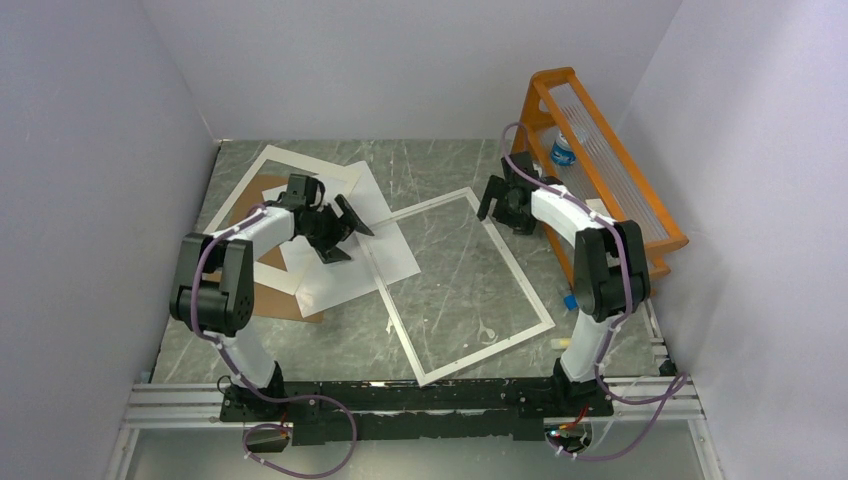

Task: Put the photo into the frame
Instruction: Adjust the photo frame at the center of the board.

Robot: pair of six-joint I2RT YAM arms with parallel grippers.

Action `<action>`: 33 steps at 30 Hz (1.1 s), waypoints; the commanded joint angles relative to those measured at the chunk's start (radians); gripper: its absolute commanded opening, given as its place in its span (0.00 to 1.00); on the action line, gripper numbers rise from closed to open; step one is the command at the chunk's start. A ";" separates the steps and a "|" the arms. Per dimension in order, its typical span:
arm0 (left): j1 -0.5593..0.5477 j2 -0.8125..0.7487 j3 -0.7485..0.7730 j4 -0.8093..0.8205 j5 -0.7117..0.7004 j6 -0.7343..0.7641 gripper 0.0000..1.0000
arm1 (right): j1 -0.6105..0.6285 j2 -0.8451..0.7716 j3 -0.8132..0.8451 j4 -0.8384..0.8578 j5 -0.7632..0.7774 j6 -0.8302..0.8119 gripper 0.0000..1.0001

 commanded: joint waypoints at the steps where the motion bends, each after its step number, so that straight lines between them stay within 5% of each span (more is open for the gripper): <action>1: -0.027 0.062 0.039 -0.021 -0.002 -0.030 0.91 | -0.018 0.051 0.027 -0.024 0.006 -0.023 0.93; 19: -0.049 0.211 0.147 0.097 0.196 -0.077 0.85 | -0.027 0.037 -0.069 0.121 -0.404 -0.116 0.89; 33: -0.055 0.258 0.268 0.150 0.251 -0.038 0.80 | -0.026 -0.008 -0.084 0.221 -0.536 -0.029 0.89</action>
